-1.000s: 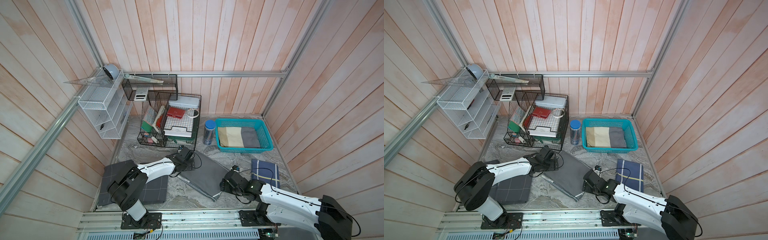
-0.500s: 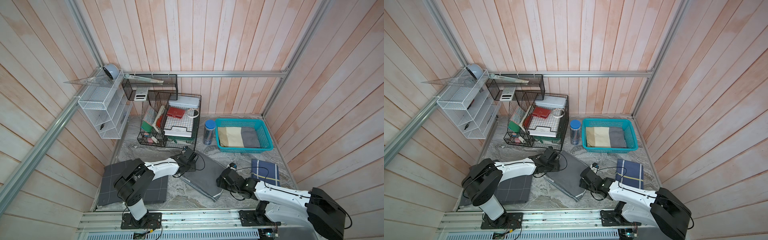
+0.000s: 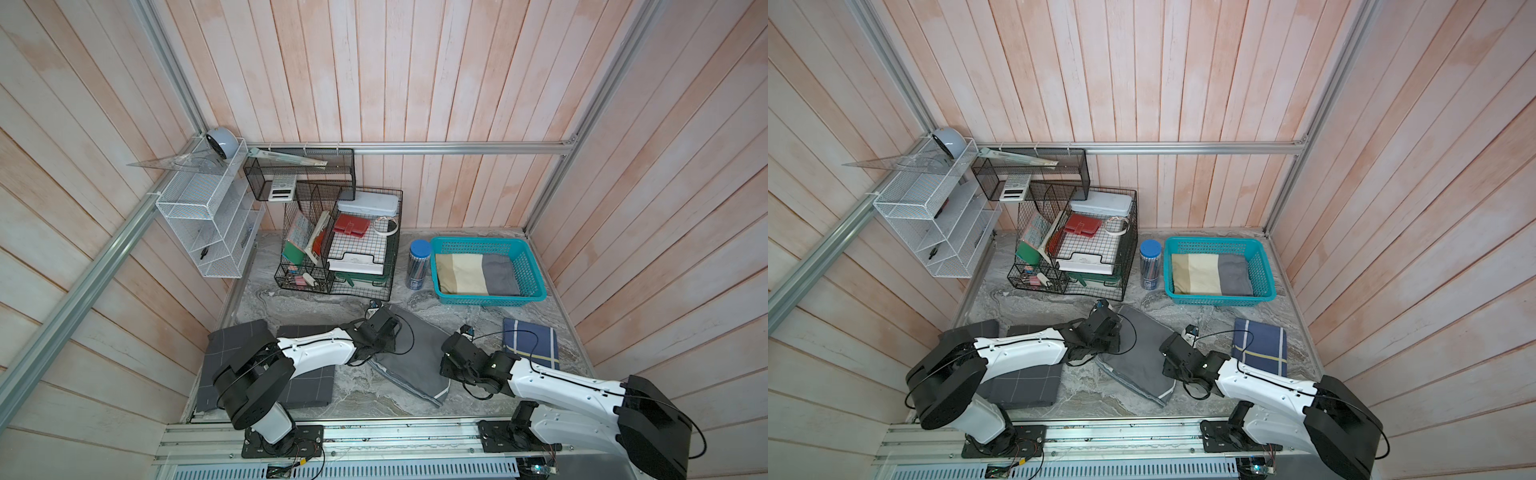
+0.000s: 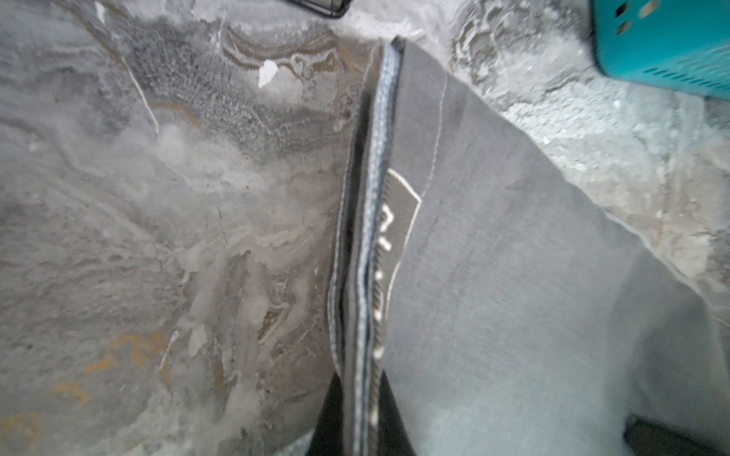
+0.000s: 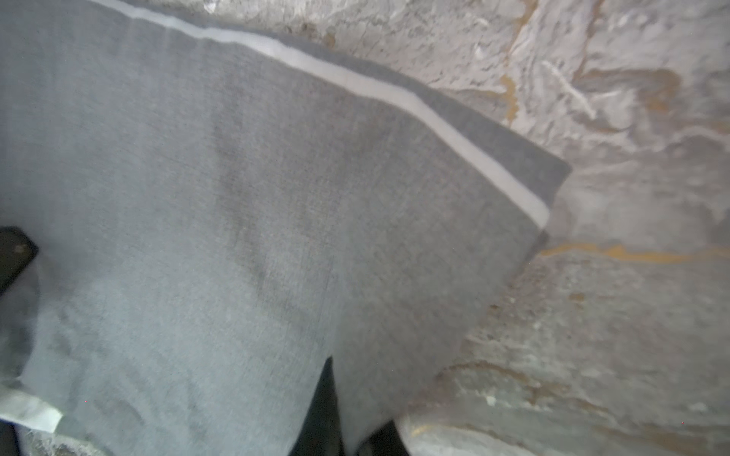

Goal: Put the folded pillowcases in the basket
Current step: Pick up the pillowcase at the center of the board, then place the pillowcase in the basket.

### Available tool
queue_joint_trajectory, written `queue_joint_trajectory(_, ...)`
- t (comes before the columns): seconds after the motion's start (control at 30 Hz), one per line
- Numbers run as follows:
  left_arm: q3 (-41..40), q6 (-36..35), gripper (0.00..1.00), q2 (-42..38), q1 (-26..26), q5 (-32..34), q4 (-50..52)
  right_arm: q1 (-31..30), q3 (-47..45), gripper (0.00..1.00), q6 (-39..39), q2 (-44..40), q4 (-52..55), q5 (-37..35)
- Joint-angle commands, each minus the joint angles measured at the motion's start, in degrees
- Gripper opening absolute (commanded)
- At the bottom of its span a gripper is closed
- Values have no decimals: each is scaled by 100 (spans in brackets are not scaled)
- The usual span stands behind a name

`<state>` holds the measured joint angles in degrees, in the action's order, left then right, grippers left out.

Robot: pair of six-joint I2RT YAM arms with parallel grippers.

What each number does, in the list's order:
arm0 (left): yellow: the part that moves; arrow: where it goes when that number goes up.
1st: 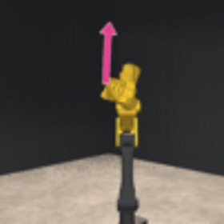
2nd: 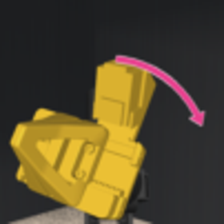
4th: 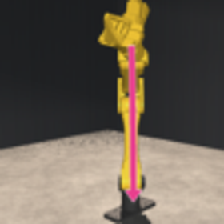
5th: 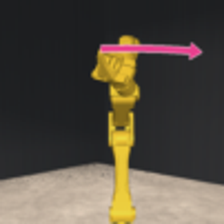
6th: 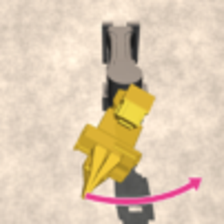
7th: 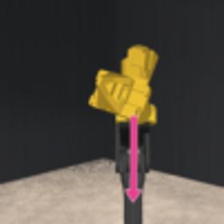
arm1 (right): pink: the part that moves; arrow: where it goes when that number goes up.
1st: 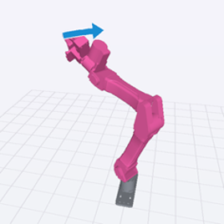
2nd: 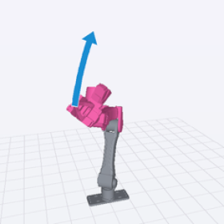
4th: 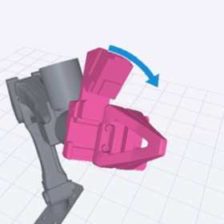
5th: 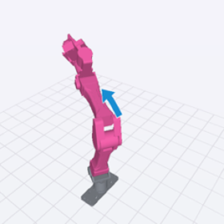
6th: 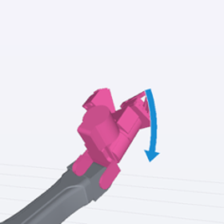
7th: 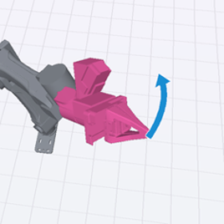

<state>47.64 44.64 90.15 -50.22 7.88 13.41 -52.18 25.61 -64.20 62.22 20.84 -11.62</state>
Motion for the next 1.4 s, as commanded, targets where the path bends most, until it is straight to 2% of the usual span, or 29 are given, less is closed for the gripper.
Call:
queue_joint_trajectory(0.0, -21, 24, 4, -352, -159, 395, -158, 12, 180, 0, 188, -416, 569, -576)
queue_joint_trajectory(0.23, 483, -183, 0, -804, -586, 1022, 178, 11, 409, 0, 1021, -1521, 1161, -1694)
queue_joint_trajectory(0.27, 613, -277, 0, -830, -799, 988, 172, 23, 521, 0, 1173, -1609, 1263, -1820)
queue_joint_trajectory(0.43, 1335, -685, 0, -827, -1106, 1128, 245, 221, 967, 0, 1879, -1565, 1515, -2184)
queue_joint_trajectory(0.6, 2219, -967, 0, -463, -1153, 1131, 354, 1005, 1150, 0, 2631, -1397, 1109, -1817)
queue_joint_trajectory(0.7, 2848, -1161, 0, -85, -1157, 1128, 462, 1706, 1243, 0, 2998, -1288, 755, -1378)
queue_joint_trajectory(0.87, 4400, -1387, 0, 909, -1142, 1266, 1108, 2983, 1613, 0, 3381, -947, 263, -531)
queue_joint_trajectory(0.97, 5305, -1510, 0, 1543, -1127, 1318, 1473, 3645, 1946, 0, 3445, -695, 171, -265)
queue_joint_trajectory(1.17, 6923, -1293, 0, 2663, -879, 1242, 1969, 4539, 2513, 0, 3670, -21, -112, -239)
queue_joint_trajectory(1.37, 8379, -1173, 0, 3663, -738, 856, 2254, 4974, 2796, 0, 3906, 544, -648, 64)
